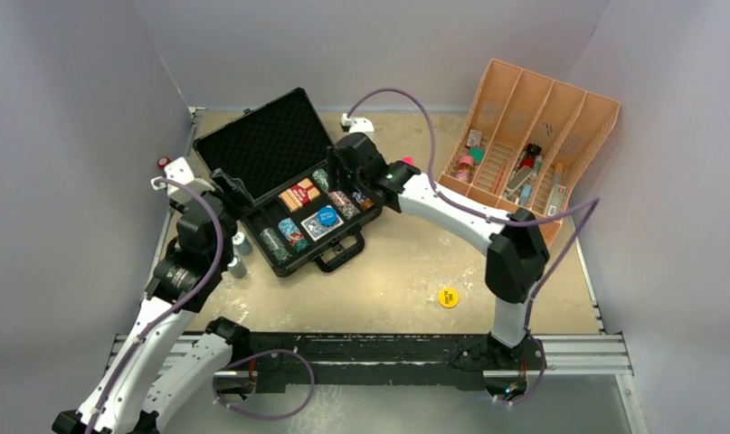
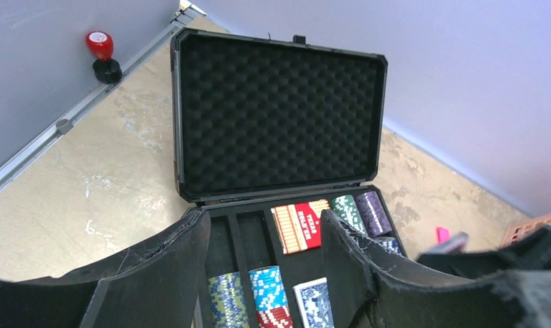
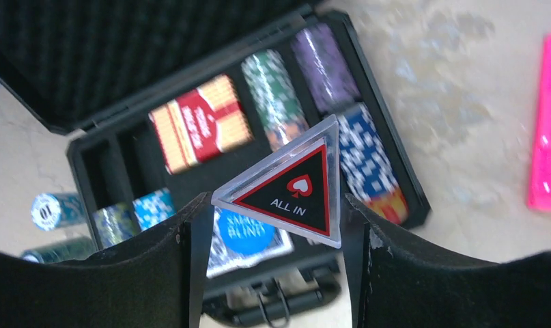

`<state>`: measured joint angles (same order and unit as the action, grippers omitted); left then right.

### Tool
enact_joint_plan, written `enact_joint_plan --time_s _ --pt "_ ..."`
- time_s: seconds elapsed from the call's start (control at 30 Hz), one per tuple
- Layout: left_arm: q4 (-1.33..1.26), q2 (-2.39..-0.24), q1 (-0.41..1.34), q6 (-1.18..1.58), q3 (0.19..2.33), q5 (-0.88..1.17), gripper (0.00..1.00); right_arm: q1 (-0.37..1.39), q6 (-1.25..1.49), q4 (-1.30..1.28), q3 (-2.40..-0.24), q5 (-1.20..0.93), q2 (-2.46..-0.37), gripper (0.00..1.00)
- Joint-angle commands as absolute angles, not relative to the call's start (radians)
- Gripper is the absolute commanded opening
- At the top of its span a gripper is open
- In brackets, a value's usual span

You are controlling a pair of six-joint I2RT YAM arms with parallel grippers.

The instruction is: Pack up texas hold em set

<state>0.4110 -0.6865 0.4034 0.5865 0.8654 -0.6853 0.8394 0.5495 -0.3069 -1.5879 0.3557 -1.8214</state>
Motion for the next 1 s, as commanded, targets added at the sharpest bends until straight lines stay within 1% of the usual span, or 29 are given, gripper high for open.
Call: enact_joint_plan --time_s 0.0,0.13,0.23,0.3,0.47,0.63,0.97 --pt "0.371 -0.649 0.393 0.607 0.874 -0.718 0.59 0.862 0.407 -0.194 -1.737 0.337 -1.924 0.54" --pt "0.377 -0.636 0.390 0.613 0.875 -0.739 0.59 0.887 0.318 -0.151 -1.859 0.275 -2.034 0.55" --pt "0.373 -0.624 0.387 0.615 0.872 -0.739 0.59 0.916 0.291 -0.222 -2.030 0.268 -2.149 0.55" --pt "0.371 -0.621 0.386 0.615 0.871 -0.739 0.59 0.931 0.283 -0.241 -2.094 0.271 -2.202 0.55" --pt "0.375 -0.626 0.386 0.612 0.873 -0.732 0.59 0.939 0.295 -0.271 -2.132 0.257 -2.279 0.56" --pt "0.374 -0.627 0.385 0.612 0.872 -0.726 0.59 0.941 0.283 -0.282 -2.125 0.241 -2.304 0.58" --pt "0.379 -0.637 0.382 0.610 0.874 -0.724 0.59 0.942 0.262 -0.381 -2.209 0.231 -2.385 0.61"
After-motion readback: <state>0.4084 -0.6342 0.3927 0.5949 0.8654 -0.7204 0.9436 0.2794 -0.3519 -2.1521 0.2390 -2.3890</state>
